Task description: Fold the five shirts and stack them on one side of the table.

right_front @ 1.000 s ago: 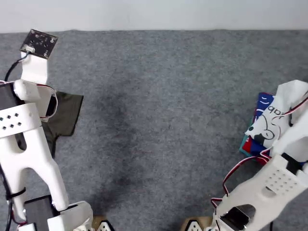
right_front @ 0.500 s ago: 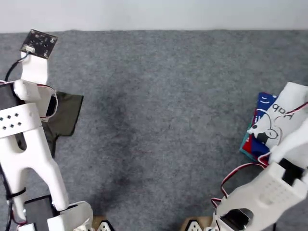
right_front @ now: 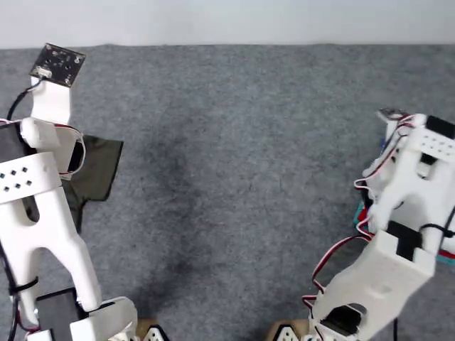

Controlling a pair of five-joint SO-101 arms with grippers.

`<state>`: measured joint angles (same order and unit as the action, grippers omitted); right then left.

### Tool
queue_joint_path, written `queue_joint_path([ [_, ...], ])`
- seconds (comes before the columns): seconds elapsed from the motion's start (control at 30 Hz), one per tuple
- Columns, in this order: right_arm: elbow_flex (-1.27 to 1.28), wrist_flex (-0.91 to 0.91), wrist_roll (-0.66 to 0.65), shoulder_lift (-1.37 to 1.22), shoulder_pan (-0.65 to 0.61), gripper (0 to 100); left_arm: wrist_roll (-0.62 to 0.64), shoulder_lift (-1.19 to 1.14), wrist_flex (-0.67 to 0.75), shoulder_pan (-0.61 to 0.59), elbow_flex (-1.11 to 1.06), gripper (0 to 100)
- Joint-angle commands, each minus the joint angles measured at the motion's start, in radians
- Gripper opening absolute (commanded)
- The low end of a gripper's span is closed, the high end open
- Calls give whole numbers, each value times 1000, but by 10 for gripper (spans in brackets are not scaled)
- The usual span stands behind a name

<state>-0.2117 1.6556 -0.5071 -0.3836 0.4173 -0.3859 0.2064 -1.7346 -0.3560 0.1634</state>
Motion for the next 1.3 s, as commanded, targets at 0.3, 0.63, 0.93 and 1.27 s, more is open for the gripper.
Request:
queue_joint_path([
  [0.3,-287,-56,2,217,111,35,-5,40,-18,3,2,15],
  [0.63,-186,-519,-137,-50,334,32,-5,37,-18,3,2,15],
  [0.93,-354,-383,-130,-88,317,32,-5,40,-18,86,2,15],
  [1.27,-420,-101,-130,139,163,32,-5,41,-20,31,2,15],
])
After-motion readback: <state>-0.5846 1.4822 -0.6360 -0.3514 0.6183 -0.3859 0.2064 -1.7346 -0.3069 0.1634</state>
